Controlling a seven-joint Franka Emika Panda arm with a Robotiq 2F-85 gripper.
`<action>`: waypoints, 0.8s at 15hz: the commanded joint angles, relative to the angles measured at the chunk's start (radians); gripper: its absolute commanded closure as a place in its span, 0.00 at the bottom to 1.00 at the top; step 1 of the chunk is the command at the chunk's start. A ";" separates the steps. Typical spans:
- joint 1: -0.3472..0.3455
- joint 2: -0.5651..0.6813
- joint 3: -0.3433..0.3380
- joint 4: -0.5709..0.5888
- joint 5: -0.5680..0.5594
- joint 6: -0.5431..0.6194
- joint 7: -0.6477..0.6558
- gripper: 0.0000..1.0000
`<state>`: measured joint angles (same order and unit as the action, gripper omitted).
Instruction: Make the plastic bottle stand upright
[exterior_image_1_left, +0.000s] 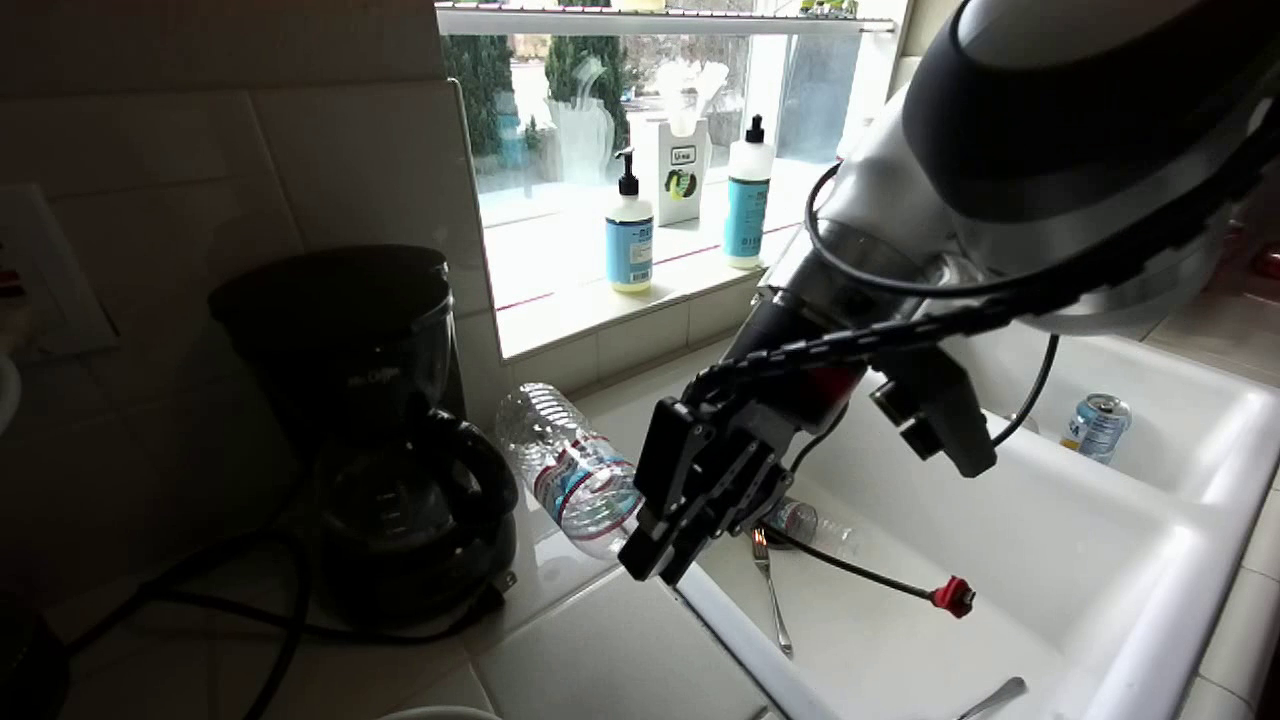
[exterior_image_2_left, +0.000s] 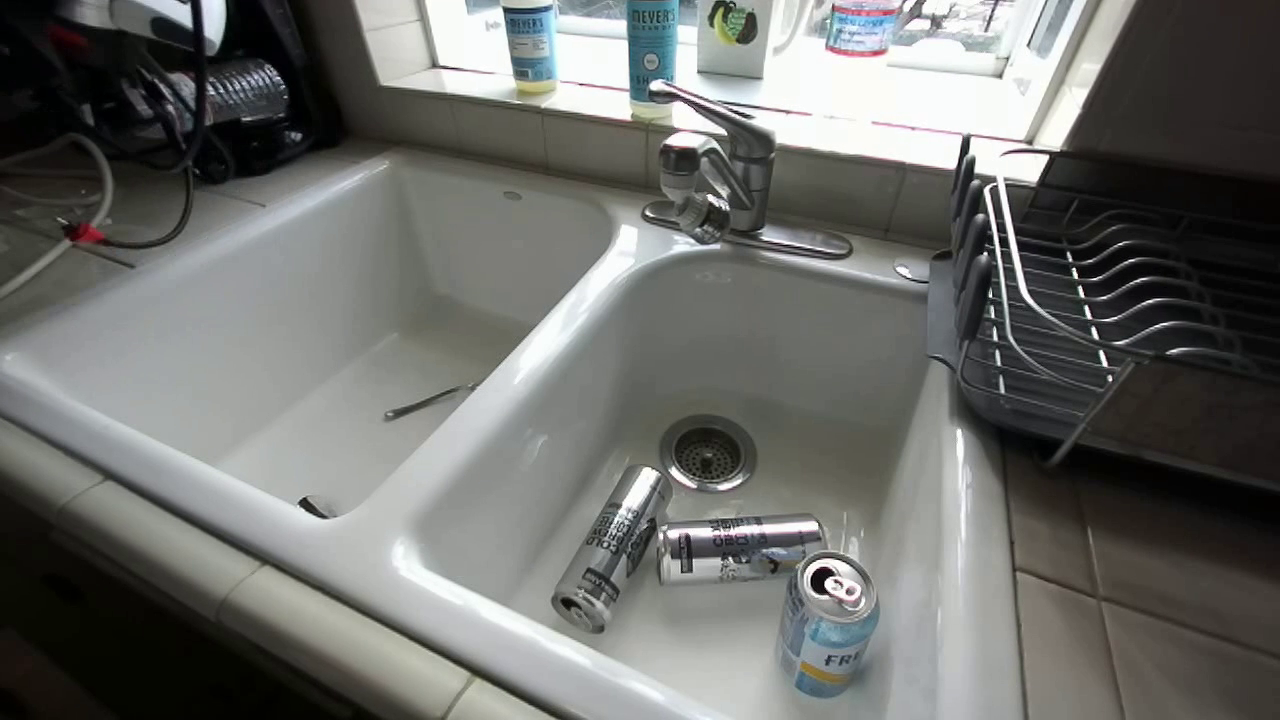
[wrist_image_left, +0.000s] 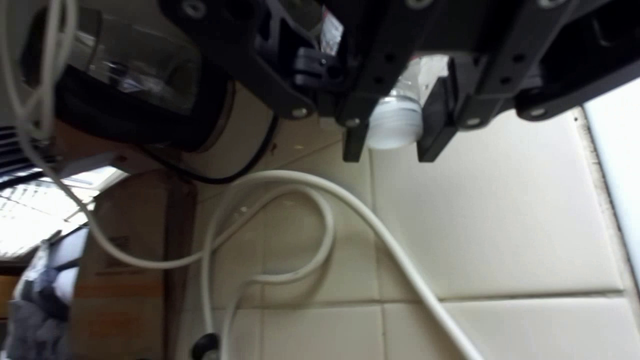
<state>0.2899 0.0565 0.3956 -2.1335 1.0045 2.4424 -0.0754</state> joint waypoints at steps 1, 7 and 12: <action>-0.037 -0.216 -0.076 -0.106 0.168 -0.246 -0.032 0.92; -0.100 -0.358 -0.247 -0.120 0.190 -0.796 0.109 0.92; -0.163 -0.376 -0.258 -0.112 0.146 -0.992 0.339 0.92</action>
<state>0.1558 -0.2945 0.1149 -2.2269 1.1822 1.4770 0.1271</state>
